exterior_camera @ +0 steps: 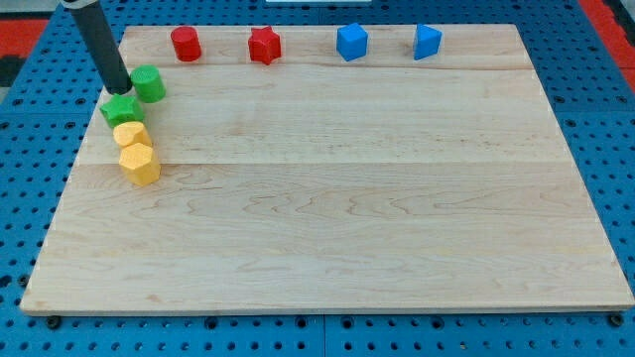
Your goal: Push the green star below the green circle
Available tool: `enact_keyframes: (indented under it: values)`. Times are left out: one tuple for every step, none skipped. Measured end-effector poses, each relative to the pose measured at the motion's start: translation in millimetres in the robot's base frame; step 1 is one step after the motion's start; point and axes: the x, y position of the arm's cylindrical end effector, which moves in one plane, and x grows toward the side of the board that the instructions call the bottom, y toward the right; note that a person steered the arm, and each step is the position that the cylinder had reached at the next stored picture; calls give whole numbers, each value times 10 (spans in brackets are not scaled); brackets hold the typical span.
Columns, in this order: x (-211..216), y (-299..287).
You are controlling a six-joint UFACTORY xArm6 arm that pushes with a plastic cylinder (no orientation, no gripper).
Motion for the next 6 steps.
enact_keyframes:
  values:
    - [7, -337]
    - [161, -330]
    - [530, -328]
    - [669, -291]
    - [643, -135]
    - [620, 43]
